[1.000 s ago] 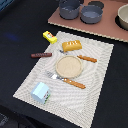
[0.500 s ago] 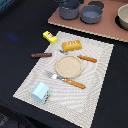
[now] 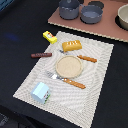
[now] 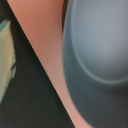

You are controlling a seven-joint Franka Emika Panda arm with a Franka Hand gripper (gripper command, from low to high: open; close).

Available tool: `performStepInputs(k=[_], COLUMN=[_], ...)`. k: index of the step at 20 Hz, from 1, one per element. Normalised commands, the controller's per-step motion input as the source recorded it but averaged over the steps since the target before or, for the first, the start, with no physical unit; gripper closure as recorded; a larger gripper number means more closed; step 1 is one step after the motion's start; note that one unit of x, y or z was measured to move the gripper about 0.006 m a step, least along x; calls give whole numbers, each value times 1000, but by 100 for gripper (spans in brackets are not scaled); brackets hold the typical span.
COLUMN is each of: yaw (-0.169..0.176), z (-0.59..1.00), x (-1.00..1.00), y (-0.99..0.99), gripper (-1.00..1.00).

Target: Interact with the objects in diverse but meaningful ways.

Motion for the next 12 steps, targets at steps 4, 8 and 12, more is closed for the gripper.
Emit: performStepInputs(k=[4, 8, 12], yaw=[26, 0, -6], z=[321, -3, -44], x=[-16, 0, -29], y=[-213, -620, -825], gripper=[-100, -100, -100])
